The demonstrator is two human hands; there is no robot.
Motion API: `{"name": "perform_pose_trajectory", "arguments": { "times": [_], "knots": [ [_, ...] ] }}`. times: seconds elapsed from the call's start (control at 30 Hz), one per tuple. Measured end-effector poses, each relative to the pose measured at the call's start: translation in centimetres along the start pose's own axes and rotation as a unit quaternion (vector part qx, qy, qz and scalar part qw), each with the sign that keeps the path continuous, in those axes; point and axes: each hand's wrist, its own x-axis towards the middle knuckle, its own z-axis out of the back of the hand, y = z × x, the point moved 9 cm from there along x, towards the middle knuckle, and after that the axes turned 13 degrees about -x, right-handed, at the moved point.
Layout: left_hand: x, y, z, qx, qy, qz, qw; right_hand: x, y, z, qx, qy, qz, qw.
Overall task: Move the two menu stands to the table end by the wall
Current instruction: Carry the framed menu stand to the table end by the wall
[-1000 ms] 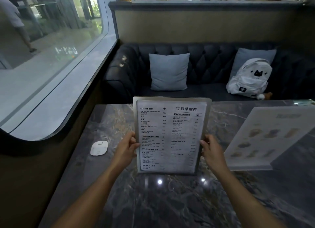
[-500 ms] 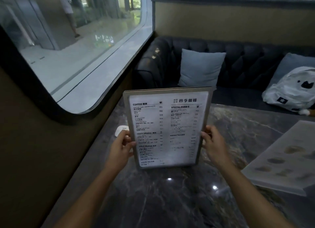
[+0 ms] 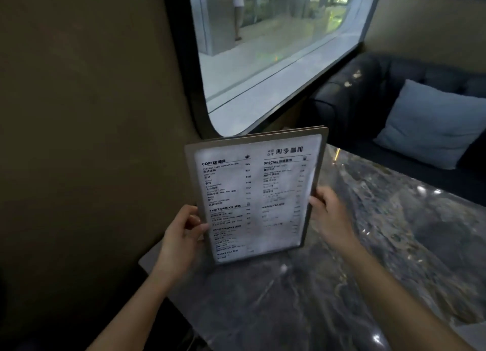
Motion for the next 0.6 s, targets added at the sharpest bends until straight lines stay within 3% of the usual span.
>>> {"name": "perform_pose_trajectory", "arguments": {
  "times": [0.2, 0.6],
  "knots": [
    [-3.9, 1.4, 5.0, -0.030, -0.082, 0.031, 0.996, -0.2, 3.0, -5.0, 0.009, 0.071, 0.032, 0.997],
    [-9.3, 3.0, 9.5, -0.041, -0.163, 0.044, 0.985, 0.2, 7.6, -12.2, 0.025, 0.173, 0.094, 0.980]
  ]
}}
